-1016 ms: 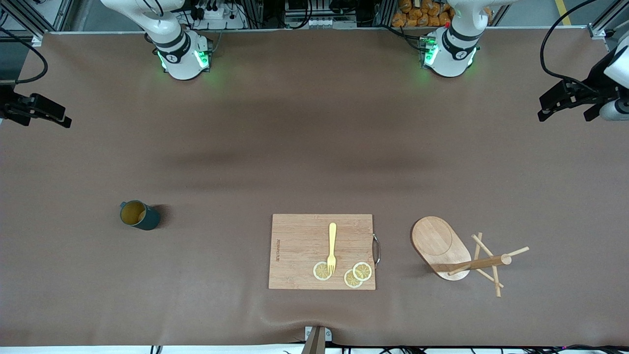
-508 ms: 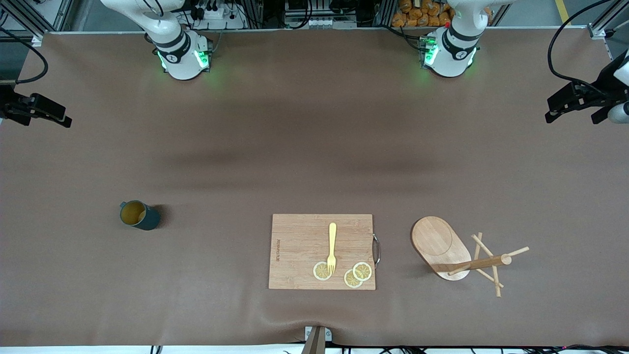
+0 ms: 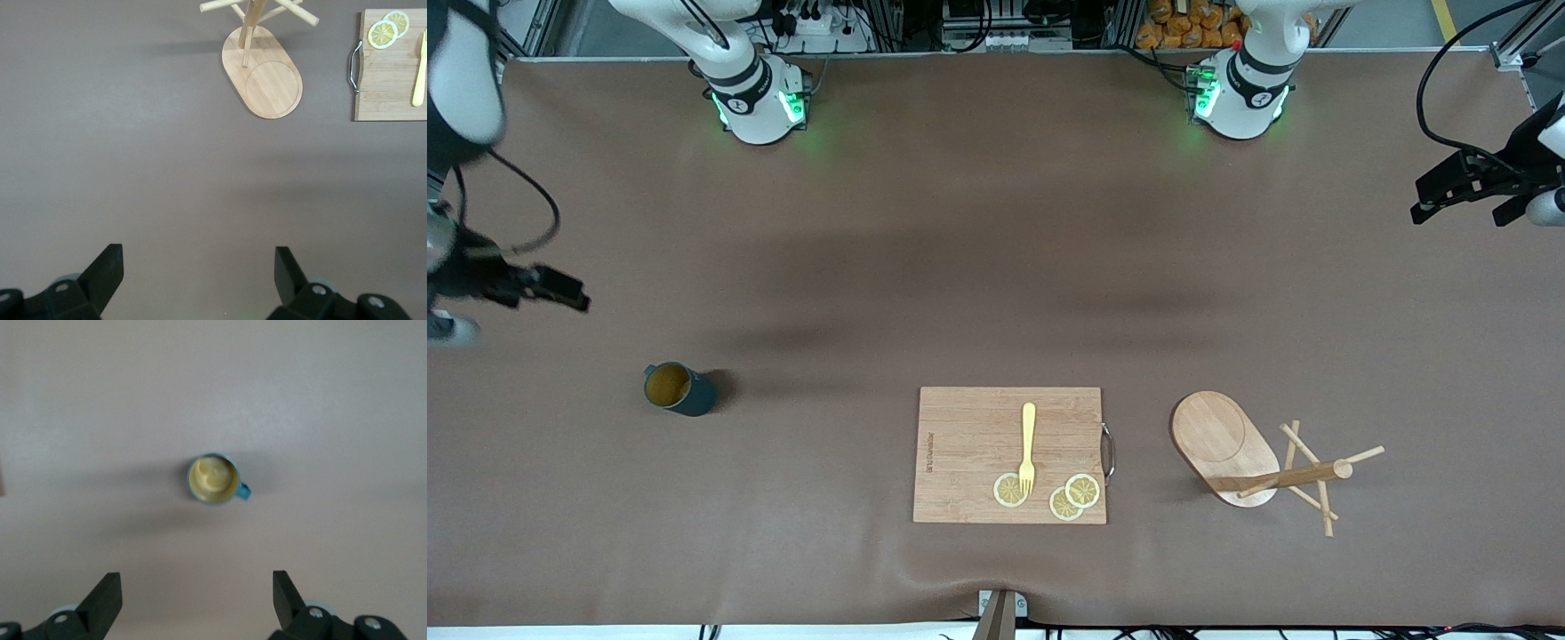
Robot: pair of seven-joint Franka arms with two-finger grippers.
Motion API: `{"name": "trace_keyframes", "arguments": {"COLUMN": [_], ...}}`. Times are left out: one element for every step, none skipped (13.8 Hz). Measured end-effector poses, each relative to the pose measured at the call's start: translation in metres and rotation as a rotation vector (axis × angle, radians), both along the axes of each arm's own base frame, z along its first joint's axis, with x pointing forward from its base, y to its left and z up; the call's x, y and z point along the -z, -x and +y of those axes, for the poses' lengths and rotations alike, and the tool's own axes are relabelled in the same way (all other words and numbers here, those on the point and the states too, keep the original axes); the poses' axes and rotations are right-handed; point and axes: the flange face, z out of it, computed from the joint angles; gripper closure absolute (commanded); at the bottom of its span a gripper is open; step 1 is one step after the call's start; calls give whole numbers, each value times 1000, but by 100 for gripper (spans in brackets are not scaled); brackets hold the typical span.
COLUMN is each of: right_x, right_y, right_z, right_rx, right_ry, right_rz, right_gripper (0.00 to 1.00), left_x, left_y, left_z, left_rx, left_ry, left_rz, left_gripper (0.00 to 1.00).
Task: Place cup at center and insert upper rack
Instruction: 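Reach the right gripper down to the teal mug and grasp it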
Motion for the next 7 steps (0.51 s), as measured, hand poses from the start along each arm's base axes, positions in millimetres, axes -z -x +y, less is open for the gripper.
{"name": "trace_keyframes", "arguments": {"right_x": [27, 53, 77, 98, 119, 138, 155], "right_y": [-13, -24, -34, -42, -48, -52, -55], "right_z": [4, 9, 16, 22, 26, 28, 28], "right_rx": [-7, -16, -27, -36, -42, -46, -46], "right_ry": [4, 7, 11, 14, 17, 19, 21], "right_rz": [0, 1, -4, -10, -14, -12, -9], "right_gripper": [0, 0, 0, 0, 0, 0, 0], "left_x": [0, 1, 1, 2, 2, 2, 2], "left_y": [0, 0, 0, 0, -1, -1, 0], "left_z": [2, 5, 7, 7, 6, 5, 5], "left_rx": [-4, -8, -12, -13, -12, -10, -8], "left_ry": [0, 0, 0, 0, 0, 0, 0], "left_rz": [1, 3, 4, 4, 5, 5, 8], "left_gripper": [0, 0, 0, 0, 0, 0, 0]}}
